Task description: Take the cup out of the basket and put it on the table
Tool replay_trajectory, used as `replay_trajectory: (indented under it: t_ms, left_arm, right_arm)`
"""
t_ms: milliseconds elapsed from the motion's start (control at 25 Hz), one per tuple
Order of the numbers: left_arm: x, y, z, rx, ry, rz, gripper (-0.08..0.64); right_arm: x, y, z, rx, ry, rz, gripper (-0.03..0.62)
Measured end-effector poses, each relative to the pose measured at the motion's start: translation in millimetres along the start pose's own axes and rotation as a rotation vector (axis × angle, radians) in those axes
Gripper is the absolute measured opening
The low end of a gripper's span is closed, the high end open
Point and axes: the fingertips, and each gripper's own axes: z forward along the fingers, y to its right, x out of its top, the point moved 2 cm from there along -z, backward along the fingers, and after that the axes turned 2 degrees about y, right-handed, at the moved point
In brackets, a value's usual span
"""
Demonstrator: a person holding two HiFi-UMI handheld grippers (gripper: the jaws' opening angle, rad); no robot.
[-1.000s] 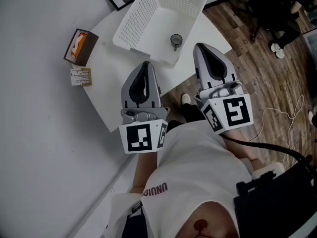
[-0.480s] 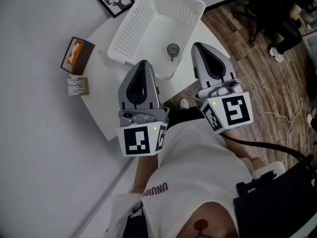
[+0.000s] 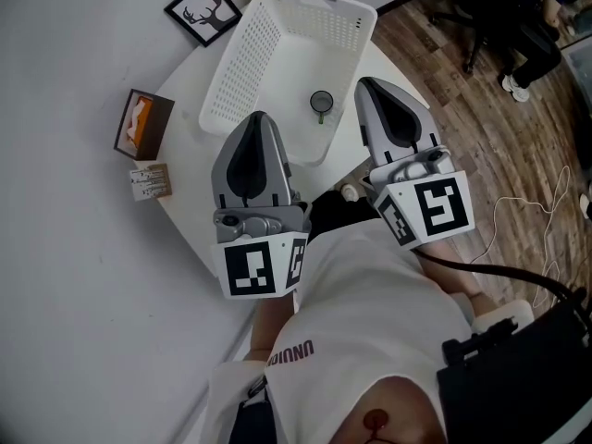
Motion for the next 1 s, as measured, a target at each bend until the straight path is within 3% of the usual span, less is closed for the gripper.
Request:
replay_trajectory:
  t_ms: [600, 800, 1000]
  left_arm:
    - [-9.0, -15.9, 63.7, -0.180, -0.024, 0.036, 0.012]
    - [-20.1, -10.3, 84.5, -0.269, -0.054, 0.120, 0.012]
    - [-37.0, -9.9, 100.6, -0.368, -0.095, 0.116, 0.012]
  right_arm:
    - [2.4, 21.3, 21.7, -0.158, 0.002, -0.028, 0.019]
    - [1.4, 26.8, 23.8, -0.200, -0.001, -0.026, 0.020]
    - [-1.7, 28.0, 25.4, -0.232, -0.019, -0.035, 0.020]
